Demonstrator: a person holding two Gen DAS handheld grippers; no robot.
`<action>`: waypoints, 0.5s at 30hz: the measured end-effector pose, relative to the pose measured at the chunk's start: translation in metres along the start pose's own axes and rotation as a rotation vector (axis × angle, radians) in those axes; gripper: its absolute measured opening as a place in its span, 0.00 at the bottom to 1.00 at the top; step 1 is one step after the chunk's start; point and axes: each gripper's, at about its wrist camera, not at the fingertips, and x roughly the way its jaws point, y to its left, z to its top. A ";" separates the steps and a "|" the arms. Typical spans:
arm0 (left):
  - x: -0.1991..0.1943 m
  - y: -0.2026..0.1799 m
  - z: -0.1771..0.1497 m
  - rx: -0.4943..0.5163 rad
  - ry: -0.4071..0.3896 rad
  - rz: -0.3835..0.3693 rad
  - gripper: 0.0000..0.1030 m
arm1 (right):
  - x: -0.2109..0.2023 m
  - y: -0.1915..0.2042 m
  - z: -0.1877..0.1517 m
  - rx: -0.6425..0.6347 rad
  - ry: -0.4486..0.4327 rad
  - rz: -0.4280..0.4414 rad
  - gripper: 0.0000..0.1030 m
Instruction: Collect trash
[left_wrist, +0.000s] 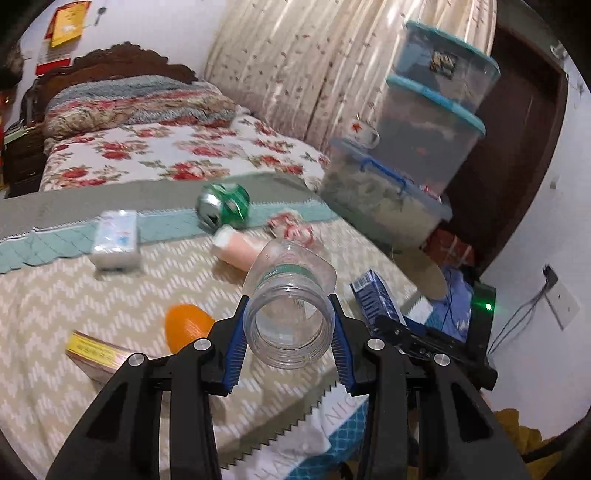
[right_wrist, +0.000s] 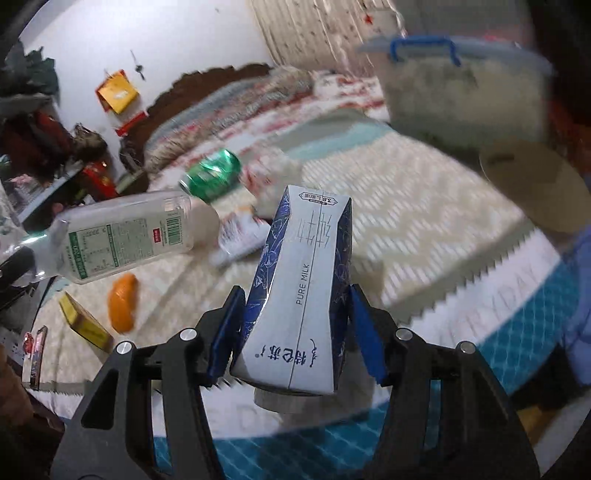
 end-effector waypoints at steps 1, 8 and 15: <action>0.005 -0.004 -0.006 0.010 0.018 0.010 0.37 | 0.001 -0.002 -0.002 0.001 0.008 -0.005 0.58; 0.013 -0.008 -0.033 0.021 0.089 0.038 0.37 | 0.004 0.014 -0.009 -0.024 -0.014 0.002 0.72; 0.022 -0.016 -0.055 0.051 0.185 0.099 0.39 | -0.009 0.028 -0.023 -0.060 -0.040 -0.013 0.82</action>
